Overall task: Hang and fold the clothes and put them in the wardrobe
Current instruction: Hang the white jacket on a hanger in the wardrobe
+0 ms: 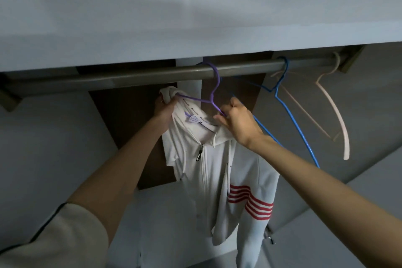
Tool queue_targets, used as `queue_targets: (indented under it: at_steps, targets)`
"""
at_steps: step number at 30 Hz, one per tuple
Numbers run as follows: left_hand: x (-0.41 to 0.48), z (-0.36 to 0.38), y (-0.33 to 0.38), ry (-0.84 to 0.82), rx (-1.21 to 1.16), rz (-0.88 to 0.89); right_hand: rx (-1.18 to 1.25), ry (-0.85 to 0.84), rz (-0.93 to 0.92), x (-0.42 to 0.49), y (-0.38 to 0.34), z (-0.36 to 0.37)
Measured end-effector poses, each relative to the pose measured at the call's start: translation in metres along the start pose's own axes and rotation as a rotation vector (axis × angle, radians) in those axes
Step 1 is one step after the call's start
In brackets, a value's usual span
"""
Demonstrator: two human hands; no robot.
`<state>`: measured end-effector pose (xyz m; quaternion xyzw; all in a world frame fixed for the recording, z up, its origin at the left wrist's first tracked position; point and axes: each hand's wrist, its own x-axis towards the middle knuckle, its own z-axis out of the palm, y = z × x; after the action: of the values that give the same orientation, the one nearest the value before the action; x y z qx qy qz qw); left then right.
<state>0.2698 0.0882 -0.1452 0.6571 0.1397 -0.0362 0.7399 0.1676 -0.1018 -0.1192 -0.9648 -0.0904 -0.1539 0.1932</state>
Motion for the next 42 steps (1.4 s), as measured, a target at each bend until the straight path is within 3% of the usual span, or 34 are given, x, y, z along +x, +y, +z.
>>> queue_targets:
  at_steps: [3,5,7,9,13,15,21,27,29,31,35,39,42]
  targets:
    - [-0.008,-0.012,0.003,0.075,0.089,0.11,-0.103,0.003,-0.021,-0.001,0.005,-0.007]
    - [-0.017,-0.017,0.003,0.108,0.377,0.322,-0.157,-0.019,0.042,-0.005,0.015,-0.013]
    - [-0.029,-0.016,0.003,0.06,0.59,0.542,-0.182,-0.028,0.053,-0.007,0.024,-0.017]
    - [-0.038,-0.01,0.007,-0.069,0.588,0.627,-0.154,-0.036,0.015,-0.007,0.03,-0.02]
    - [-0.049,0.003,0.013,-0.324,0.524,0.591,-0.106,-0.058,-0.063,-0.002,0.041,-0.025]
    - [-0.051,0.009,0.012,-0.356,0.418,0.53,-0.074,-0.083,-0.081,0.0,0.045,-0.026]
    - [-0.051,0.006,-0.023,-0.191,0.333,0.426,0.047,-0.083,-0.067,-0.004,0.05,-0.018]
    - [-0.049,-0.001,-0.062,-0.032,0.086,0.145,-0.204,0.376,-0.037,-0.039,0.046,-0.011]
    - [-0.049,-0.002,-0.069,-0.054,0.061,0.093,-0.149,0.352,-0.176,-0.056,0.043,-0.007]
    - [-0.052,-0.002,-0.077,-0.093,0.073,0.084,-0.035,0.223,-0.218,-0.075,0.04,0.002]
    - [-0.065,-0.01,-0.101,-0.121,0.127,0.082,0.07,-0.14,0.142,-0.099,0.036,0.041]
    - [-0.074,-0.024,-0.132,-0.12,0.258,0.135,0.73,-0.282,0.711,-0.091,0.021,0.079]
    - [-0.073,-0.034,-0.146,-0.171,0.392,0.172,0.965,-0.335,0.956,-0.076,0.008,0.097]
